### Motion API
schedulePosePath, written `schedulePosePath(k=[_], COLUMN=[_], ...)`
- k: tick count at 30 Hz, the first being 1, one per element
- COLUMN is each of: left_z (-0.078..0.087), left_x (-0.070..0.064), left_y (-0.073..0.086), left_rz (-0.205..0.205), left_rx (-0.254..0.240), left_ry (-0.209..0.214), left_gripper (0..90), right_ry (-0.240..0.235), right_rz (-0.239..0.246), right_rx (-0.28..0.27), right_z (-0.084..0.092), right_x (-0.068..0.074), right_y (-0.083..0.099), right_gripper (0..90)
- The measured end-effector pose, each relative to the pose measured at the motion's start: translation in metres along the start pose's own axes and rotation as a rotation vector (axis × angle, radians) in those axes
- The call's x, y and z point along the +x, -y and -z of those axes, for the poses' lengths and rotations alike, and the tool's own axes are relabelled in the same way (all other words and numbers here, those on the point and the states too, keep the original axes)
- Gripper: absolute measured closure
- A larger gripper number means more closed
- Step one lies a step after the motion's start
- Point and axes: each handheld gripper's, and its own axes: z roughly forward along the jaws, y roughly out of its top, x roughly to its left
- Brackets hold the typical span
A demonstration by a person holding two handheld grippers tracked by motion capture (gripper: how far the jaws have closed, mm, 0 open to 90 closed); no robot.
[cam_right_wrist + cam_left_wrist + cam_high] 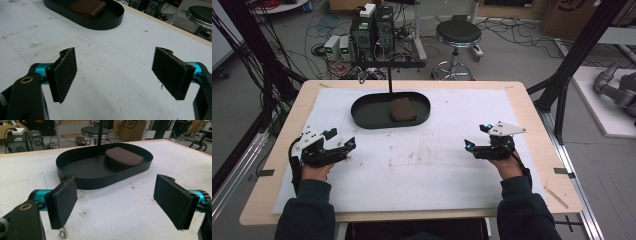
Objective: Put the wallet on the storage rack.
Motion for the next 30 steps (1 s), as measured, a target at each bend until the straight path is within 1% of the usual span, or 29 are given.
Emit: schedulePosePath(k=[1,3,5,6,7,8,11,13,14,19,20,22,26,30], left_z=[0.000,0.001,0.002,0.003,0.003,0.004,0.005,0.007,0.007,0.008,0.007,0.007,0.007,0.004], left_x=[0.000,-0.001,-0.002,-0.003,-0.004,-0.005,-0.006,-0.006,-0.006,-0.007,-0.007,-0.008,-0.007,-0.007], left_y=[0.000,0.000,0.000,0.000,0.000,-0.001,-0.001,-0.001,-0.001,-0.001,-0.001,-0.001,-0.001,0.000], left_rz=[0.000,-0.006,-0.011,-0.021,-0.023,-0.025,-0.033,-0.034,-0.033,-0.038,-0.041,-0.043,-0.037,-0.035], left_rx=[-0.001,-0.004,-0.004,-0.001,-0.002,-0.003,-0.007,-0.007,-0.010,-0.009,-0.009,-0.007,-0.007,-0.003], left_ry=[0.001,0.003,0.005,0.008,0.009,0.010,0.011,0.012,0.009,0.007,0.009,0.011,0.009,0.009], left_gripper=[19.0,19.0,19.0,19.0,19.0,19.0,19.0,19.1,19.1,19.0,19.1,19.0,19.0,19.0], right_ry=[0.007,0.019,0.019,0.021,0.029,0.031,0.061,0.072,0.085,0.084,0.087,0.095,0.109,0.112], right_rz=[0.003,0.000,-0.018,-0.027,-0.030,-0.029,-0.012,-0.019,-0.014,-0.020,-0.030,-0.030,-0.024,-0.030], right_rx=[0.009,0.006,0.004,0.002,0.010,0.012,0.022,0.015,0.010,0.006,0.006,0.007,0.007,0.001], right_z=[0.000,0.000,0.001,0.001,0.002,0.002,0.005,0.007,0.008,0.010,0.010,0.010,0.012,0.014], right_x=[-0.001,-0.002,-0.004,-0.004,-0.005,-0.005,-0.006,-0.007,-0.008,-0.010,-0.011,-0.011,-0.012,-0.012], right_y=[0.001,0.002,0.005,0.006,0.008,0.009,0.012,0.012,0.012,0.012,0.012,0.013,0.014,0.014], right_gripper=[20.5,20.5,20.5,20.5,20.5,20.5,20.5,20.5,20.5,20.5,20.5,20.5,20.5,20.5])
